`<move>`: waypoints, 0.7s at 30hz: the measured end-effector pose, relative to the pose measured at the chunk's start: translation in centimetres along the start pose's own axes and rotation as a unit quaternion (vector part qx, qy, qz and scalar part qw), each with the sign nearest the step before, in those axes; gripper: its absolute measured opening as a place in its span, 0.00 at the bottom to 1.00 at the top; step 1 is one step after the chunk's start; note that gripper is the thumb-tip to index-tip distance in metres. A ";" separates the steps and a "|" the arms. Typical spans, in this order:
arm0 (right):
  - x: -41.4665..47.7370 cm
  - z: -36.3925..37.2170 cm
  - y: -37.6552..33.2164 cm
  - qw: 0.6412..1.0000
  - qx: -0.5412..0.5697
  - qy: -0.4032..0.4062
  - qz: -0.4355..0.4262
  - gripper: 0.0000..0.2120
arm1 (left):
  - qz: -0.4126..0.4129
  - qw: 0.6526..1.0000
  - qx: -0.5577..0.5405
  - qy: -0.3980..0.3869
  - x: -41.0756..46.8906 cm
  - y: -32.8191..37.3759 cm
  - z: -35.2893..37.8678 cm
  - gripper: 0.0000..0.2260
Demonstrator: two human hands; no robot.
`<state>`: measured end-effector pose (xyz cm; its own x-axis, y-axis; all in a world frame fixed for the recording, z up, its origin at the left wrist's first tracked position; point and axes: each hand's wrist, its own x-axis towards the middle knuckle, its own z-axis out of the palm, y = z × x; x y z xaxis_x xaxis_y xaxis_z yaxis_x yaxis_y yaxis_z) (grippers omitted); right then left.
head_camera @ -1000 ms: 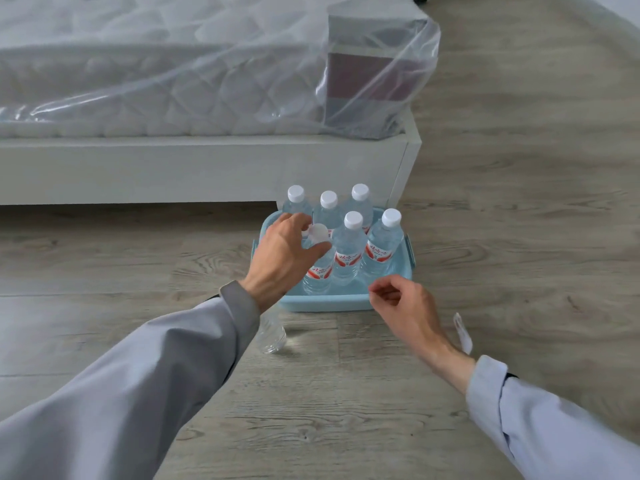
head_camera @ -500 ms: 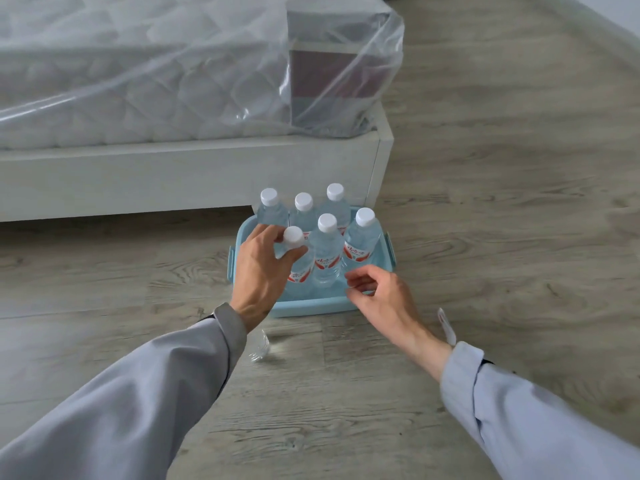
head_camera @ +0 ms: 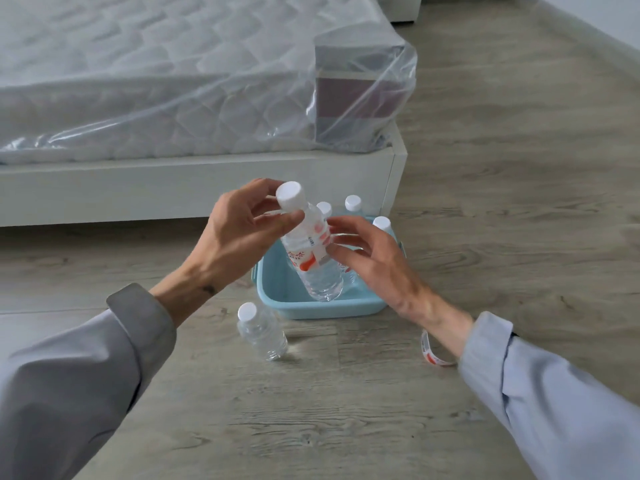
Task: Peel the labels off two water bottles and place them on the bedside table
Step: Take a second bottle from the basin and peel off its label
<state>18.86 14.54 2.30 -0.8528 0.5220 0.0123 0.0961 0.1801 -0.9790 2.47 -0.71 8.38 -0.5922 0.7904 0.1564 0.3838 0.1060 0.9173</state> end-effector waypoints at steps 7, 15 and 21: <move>-0.3 -0.2 -2.6 0.998 0.007 -0.056 -0.034 0.20 | 0.061 0.996 -0.037 -0.057 -0.6 2.4 -2.3 0.14; -0.7 -0.9 -4.2 0.994 0.015 -0.100 -0.029 0.27 | 0.091 0.989 -0.074 -0.093 -0.2 4.9 -2.6 0.13; -1.4 -0.4 -4.9 0.999 -0.005 -0.019 -0.050 0.28 | 0.094 0.992 -0.070 -0.057 -0.6 5.6 -1.8 0.17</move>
<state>19.79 13.21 7.14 -0.8772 0.4692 0.1018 0.0144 0.2375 -0.9713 3.71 -1.71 14.11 -0.4324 0.8527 0.2932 0.3729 -0.1270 0.9191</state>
